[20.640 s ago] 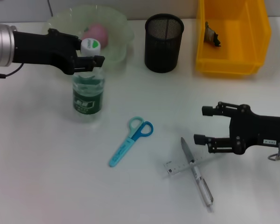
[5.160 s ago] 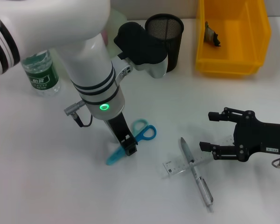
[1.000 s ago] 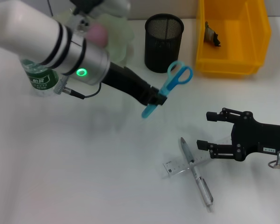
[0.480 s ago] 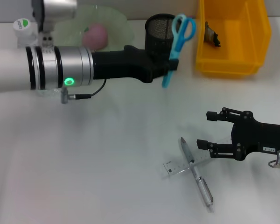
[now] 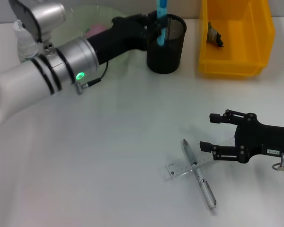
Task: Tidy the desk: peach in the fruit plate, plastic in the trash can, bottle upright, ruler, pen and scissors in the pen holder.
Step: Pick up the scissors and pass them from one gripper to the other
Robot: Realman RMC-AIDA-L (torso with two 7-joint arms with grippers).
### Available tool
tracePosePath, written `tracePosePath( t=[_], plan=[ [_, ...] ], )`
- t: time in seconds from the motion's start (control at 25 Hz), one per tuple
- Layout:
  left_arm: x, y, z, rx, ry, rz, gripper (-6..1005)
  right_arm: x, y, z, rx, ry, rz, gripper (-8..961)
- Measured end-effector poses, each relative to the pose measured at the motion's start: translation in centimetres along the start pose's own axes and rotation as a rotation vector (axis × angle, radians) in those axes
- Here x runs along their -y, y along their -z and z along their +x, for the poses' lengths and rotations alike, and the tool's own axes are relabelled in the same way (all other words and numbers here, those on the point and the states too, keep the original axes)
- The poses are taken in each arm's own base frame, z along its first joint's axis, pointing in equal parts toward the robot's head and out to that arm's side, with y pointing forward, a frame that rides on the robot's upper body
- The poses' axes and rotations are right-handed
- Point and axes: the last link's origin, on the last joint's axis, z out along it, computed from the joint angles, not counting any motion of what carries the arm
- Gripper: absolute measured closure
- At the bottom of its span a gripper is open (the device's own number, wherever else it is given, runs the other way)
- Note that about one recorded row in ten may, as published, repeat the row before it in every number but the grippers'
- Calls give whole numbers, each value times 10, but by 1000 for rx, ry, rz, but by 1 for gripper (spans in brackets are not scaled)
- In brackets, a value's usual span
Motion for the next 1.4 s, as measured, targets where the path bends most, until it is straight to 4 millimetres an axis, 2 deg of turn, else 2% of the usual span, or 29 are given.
tracePosePath(
  t=[0.16,0.4,0.88,1.4],
  plan=[
    [-4,-21,5,-2,-57,61,773,-1,0,0,3,0,-5,128],
    [-6,-39,11,10,-142,121,773,-2,-1,-1,3,2,-14,128],
    [-3,-47,18,11,-141,151,772,-1,-7,-5,9,9,-33,128],
    [-4,-47,17,7,-137,151,772,0,-14,-8,15,11,-44,129]
  ],
)
